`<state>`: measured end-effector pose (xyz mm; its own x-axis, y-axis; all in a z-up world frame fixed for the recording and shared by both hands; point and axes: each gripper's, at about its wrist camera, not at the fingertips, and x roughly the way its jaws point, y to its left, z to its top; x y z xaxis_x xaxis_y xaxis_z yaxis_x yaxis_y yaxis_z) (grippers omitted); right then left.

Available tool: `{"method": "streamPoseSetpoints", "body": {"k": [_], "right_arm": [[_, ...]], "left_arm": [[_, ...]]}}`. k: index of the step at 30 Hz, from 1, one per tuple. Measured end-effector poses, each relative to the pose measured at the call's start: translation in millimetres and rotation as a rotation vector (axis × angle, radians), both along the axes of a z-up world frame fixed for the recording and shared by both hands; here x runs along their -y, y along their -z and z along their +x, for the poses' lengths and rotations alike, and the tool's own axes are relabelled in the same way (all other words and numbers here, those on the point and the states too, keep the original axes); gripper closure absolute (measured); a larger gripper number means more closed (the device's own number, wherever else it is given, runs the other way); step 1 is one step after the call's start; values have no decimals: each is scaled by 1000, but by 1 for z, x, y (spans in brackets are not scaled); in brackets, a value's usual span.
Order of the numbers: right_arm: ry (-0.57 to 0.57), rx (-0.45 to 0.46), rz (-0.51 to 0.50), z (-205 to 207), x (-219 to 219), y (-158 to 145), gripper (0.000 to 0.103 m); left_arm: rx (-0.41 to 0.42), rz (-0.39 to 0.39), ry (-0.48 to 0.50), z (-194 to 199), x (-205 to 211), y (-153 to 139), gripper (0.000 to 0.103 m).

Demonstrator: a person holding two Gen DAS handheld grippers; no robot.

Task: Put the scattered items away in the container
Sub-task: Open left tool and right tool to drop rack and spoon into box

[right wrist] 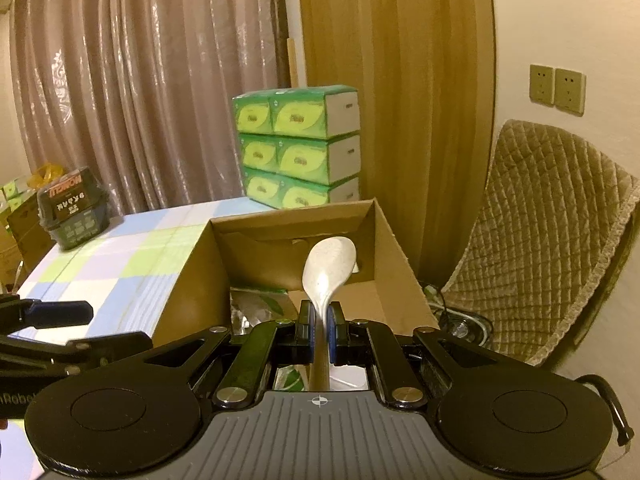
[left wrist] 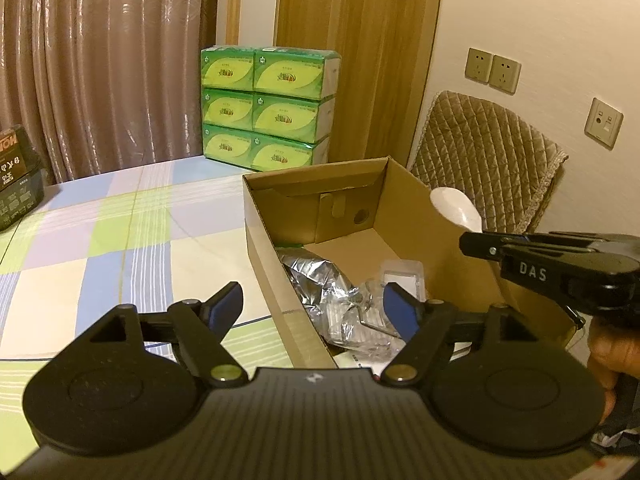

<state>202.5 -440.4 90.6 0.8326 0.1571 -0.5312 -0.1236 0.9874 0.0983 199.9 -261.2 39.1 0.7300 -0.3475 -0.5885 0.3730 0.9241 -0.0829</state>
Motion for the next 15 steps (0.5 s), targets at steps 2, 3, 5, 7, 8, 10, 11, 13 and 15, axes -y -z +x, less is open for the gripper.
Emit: {"method": "streamPoseSetpoints", "body": {"k": [2, 3, 5, 7, 8, 10, 11, 13, 15], "right_arm": [[-6, 4, -2, 2, -2, -1, 100], [-9, 6, -5, 3, -3, -2, 100], [-19, 10, -10, 6, -6, -4, 100], [-36, 20, -32, 8, -9, -5, 99], [-40, 20, -40, 9, -11, -5, 98], [-37, 18, -34, 9, -9, -5, 95], [-35, 19, -33, 8, -8, -5, 86], [-29, 24, -24, 6, -6, -5, 51], [-19, 37, -8, 3, -3, -5, 31]], "left_arm": [[-3, 0, 0, 0, 0, 0, 30], [-2, -1, -1, 0, 0, 1, 29], [-2, 0, -2, 0, 0, 1, 29], [-3, -3, -2, 0, 0, 1, 29], [-2, -2, -3, 0, -1, 1, 29], [0, 0, -7, -1, -2, 1, 29], [-1, 0, -9, -1, -3, 2, 29], [-3, -1, -12, -2, -5, 3, 29], [-8, 1, -15, -4, -6, 4, 29]]}}
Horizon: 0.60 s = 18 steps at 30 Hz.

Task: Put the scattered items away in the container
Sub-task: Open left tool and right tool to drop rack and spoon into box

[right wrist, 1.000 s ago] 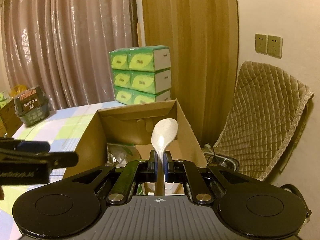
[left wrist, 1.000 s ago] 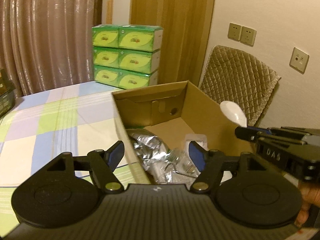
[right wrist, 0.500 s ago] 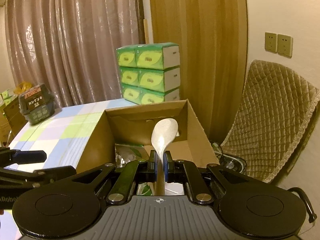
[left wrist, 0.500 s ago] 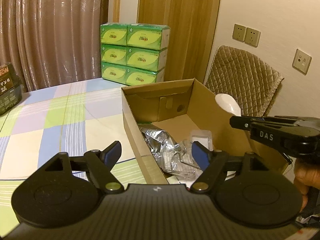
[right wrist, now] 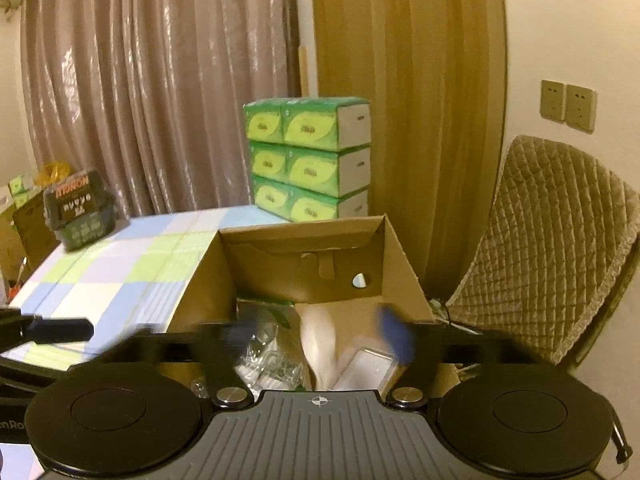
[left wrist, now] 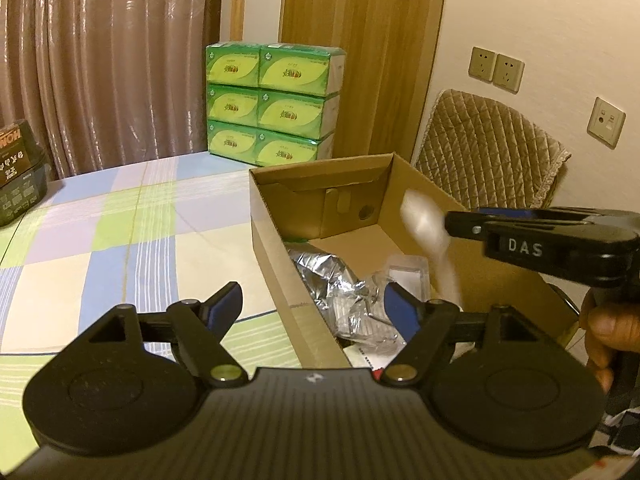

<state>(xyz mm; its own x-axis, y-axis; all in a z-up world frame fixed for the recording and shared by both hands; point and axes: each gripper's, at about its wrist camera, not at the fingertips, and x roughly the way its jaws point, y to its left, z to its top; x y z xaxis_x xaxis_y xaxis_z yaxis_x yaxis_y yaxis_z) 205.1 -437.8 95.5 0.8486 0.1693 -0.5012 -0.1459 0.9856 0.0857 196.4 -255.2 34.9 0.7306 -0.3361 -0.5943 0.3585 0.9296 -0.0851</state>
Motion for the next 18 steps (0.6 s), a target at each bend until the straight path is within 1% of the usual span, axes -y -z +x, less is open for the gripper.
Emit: {"method": "streamPoseSetpoints", "body": {"k": [4, 7, 9, 11, 12, 16, 18], "right_arm": [[8, 0, 2, -6, 5, -3, 31], [25, 3, -2, -16, 10, -4, 30], [38, 2, 7, -25, 14, -5, 26], [55, 8, 12, -37, 17, -6, 18], [62, 8, 14, -42, 18, -7, 17], [86, 14, 23, -69, 22, -13, 10], [92, 22, 19, -86, 21, -17, 6]], "left_arm": [[-8, -4, -3, -4, -3, 2, 29], [-10, -5, -7, -9, -5, 2, 25], [-8, -4, -11, -14, -6, 2, 24], [-11, -10, -14, -19, -7, 1, 20], [-12, -13, -14, -22, -8, 0, 19], [-4, -16, -11, -37, -10, -5, 8], [11, -32, -15, -48, -12, -8, 4]]}}
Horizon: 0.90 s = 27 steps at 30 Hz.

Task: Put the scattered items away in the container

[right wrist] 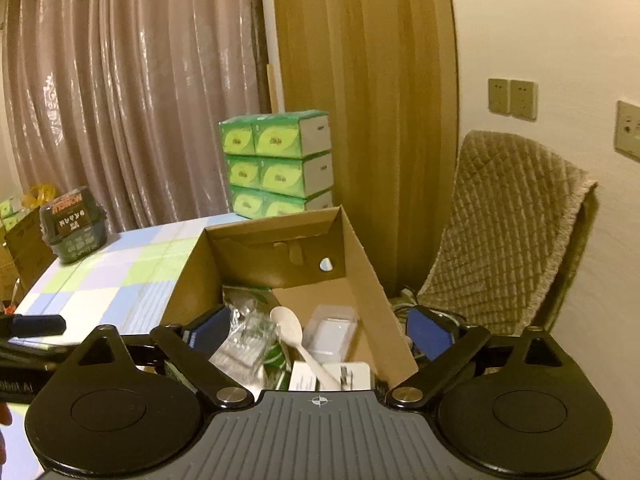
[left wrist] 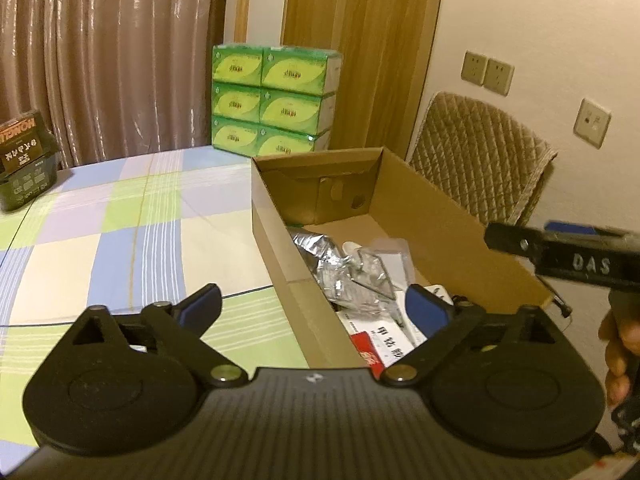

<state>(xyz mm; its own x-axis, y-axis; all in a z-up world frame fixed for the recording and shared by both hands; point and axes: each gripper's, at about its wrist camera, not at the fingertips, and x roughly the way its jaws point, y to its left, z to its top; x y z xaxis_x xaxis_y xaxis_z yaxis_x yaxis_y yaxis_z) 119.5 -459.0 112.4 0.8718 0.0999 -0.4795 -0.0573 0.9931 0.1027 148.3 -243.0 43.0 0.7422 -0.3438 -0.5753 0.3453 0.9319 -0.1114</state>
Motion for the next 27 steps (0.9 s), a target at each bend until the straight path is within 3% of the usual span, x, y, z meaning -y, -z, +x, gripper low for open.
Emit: {"method": "streamPoseSetpoints", "body": {"k": [1, 13, 27], "right_arm": [[3, 3, -6, -8, 0, -2, 2], [4, 25, -93, -101, -11, -17, 2], [20, -28, -83, -144, -12, -15, 2]], "left_arm": [[7, -9, -2, -5, -1, -2, 1], [28, -2, -24, -82, -11, -22, 1], [-46, -4, -72, -146, -12, -29, 1]]}}
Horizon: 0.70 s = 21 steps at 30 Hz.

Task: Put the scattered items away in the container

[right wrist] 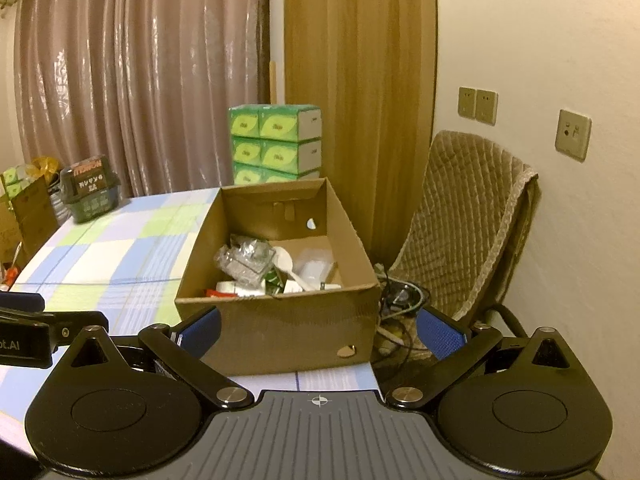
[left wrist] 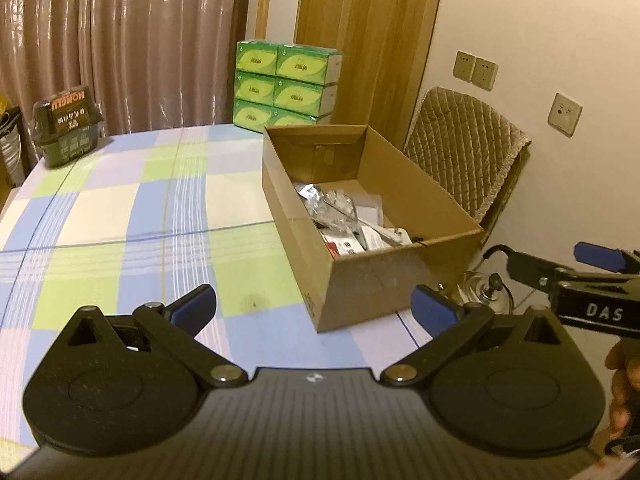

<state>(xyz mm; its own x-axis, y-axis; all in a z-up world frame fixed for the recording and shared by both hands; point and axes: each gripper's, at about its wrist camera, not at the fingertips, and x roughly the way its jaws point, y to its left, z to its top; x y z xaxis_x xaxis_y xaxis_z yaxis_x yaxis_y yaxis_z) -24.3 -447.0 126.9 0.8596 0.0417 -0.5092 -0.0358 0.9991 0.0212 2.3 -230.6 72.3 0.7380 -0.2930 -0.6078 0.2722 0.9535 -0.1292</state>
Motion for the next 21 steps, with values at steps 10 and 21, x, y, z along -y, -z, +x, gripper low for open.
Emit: {"method": "streamPoseSetpoints", "body": {"k": [10, 21], "right_arm": [[-2, -23, 6, -15, 3, 3, 2], [-11, -48, 4, -14, 1, 7, 2]], "left_arm": [[-14, 4, 0, -16, 14, 3, 1], [-48, -14, -22, -9, 12, 10, 1]]}}
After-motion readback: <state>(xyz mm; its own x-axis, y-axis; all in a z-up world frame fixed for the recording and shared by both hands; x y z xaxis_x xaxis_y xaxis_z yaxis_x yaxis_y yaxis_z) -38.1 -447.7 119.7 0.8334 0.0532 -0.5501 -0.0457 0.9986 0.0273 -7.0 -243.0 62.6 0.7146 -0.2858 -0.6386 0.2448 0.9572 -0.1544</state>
